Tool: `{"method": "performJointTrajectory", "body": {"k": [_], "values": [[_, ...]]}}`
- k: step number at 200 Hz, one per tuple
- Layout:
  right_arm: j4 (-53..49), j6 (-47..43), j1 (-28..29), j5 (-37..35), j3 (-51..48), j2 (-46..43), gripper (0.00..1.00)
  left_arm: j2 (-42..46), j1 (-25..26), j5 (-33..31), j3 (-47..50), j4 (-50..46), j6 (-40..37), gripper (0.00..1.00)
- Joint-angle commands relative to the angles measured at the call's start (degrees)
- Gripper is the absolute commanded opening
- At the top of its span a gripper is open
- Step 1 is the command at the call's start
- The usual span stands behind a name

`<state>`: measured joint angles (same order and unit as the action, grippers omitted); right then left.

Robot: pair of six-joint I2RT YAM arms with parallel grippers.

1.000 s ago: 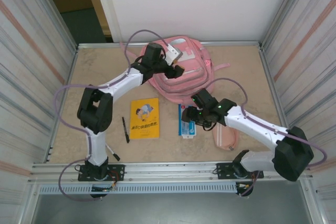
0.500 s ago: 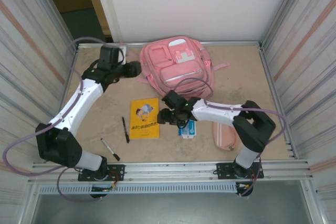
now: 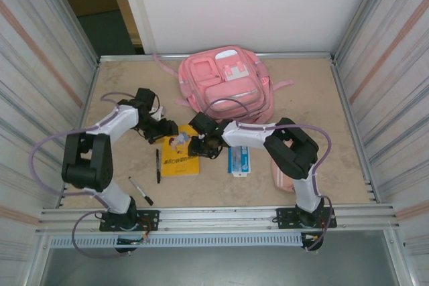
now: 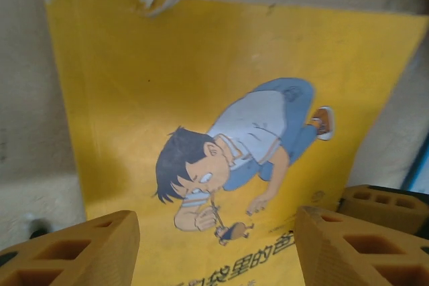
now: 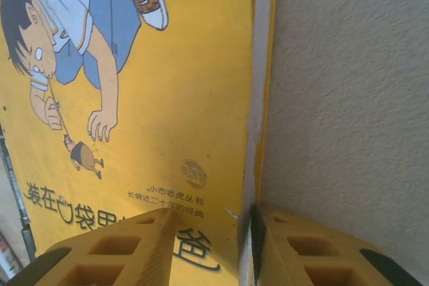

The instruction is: Pack books, pencil case, and school supplies into a backpack

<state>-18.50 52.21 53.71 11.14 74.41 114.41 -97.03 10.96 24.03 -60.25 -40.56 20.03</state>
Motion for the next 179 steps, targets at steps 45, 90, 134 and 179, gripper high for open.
{"method": "performJointTrajectory", "body": {"k": [45,90,134,179], "values": [[-2.1,0.2,-1.3,-2.4,-5.4,-1.1,0.34,-2.8,-0.2,-4.2,-4.3,-1.9,2.7,0.64],[-1.5,-0.7,-1.8,-2.3,-7.0,-2.5,0.34,-1.9,0.6,-8.9,-3.9,-0.4,4.8,0.65],[2.7,0.7,-1.6,-1.9,-10.5,-3.3,0.33,-3.1,-0.2,-10.2,-3.2,-0.6,5.5,0.65],[2.8,1.9,-1.5,-4.1,-8.7,-2.5,0.36,-4.2,-0.6,-8.4,-2.8,1.2,4.3,0.66]]}}
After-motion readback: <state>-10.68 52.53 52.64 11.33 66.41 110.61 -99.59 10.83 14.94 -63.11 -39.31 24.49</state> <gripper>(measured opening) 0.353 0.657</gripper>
